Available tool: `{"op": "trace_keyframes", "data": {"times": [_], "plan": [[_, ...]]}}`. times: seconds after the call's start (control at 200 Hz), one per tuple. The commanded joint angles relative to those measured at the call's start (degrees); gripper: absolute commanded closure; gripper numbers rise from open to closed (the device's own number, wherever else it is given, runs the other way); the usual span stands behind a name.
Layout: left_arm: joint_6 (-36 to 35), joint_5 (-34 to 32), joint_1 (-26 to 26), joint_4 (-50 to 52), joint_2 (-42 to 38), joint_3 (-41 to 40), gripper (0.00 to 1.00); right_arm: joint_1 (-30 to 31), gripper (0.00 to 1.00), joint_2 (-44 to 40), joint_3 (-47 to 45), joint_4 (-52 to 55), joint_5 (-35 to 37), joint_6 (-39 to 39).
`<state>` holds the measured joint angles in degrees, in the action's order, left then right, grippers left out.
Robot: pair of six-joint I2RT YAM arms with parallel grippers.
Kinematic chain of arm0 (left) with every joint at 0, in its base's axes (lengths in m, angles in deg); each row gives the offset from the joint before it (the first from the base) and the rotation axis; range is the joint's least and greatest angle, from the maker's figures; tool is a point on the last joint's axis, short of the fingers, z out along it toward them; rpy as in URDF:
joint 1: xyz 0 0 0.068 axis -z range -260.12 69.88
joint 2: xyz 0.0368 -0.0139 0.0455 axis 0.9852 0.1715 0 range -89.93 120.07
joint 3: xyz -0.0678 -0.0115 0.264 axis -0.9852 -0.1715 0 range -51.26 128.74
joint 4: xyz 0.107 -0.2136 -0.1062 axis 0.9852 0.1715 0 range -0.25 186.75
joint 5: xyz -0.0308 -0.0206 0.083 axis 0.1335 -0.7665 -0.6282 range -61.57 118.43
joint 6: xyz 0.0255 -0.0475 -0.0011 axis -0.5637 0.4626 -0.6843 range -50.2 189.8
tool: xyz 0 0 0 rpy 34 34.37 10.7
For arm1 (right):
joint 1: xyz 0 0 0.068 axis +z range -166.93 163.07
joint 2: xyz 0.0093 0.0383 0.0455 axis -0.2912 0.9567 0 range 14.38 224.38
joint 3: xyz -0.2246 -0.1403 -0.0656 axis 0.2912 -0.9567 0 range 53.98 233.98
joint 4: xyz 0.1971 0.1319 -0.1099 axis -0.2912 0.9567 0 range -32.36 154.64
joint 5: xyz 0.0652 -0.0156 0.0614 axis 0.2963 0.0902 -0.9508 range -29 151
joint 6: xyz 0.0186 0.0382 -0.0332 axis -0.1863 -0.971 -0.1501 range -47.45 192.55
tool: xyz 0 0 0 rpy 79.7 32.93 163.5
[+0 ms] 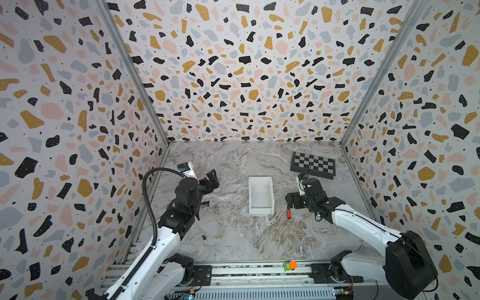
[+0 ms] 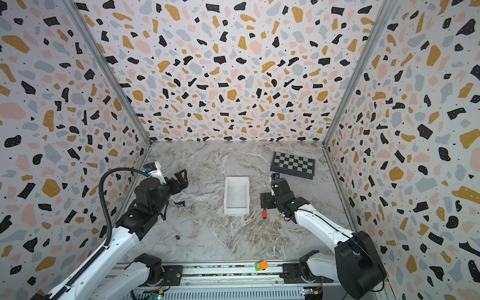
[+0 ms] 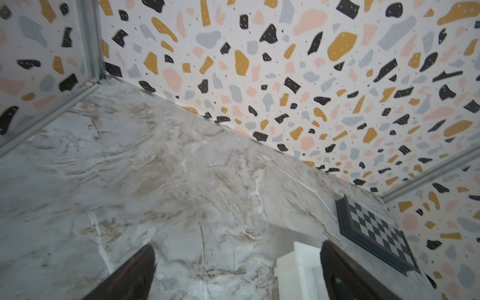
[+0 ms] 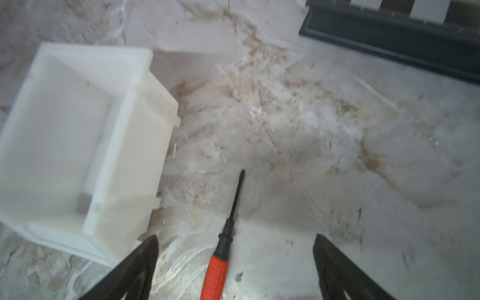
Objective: Put the screwdriver in the bin
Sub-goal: Pick up the screwdriver from the center of the table.
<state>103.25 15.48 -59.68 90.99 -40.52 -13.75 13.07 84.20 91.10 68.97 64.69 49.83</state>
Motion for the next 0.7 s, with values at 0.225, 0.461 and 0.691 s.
{"op": "trace_keyframes", "data": {"times": [0.225,0.461,0.691], "plan": [[3.62,-2.12,2.62,-1.95,3.33,1.22,0.0,6.94,0.26,2.25,-3.54,3.39,2.79,-10.57],[3.71,-2.51,2.73,-2.08,1.95,0.63,0.0,7.63,0.43,6.0,-2.98,2.98,3.3,-11.45],[3.6,-3.11,2.71,-1.42,0.59,-0.2,0.0,7.95,0.53,9.33,-1.24,2.45,3.7,-11.56]]}}
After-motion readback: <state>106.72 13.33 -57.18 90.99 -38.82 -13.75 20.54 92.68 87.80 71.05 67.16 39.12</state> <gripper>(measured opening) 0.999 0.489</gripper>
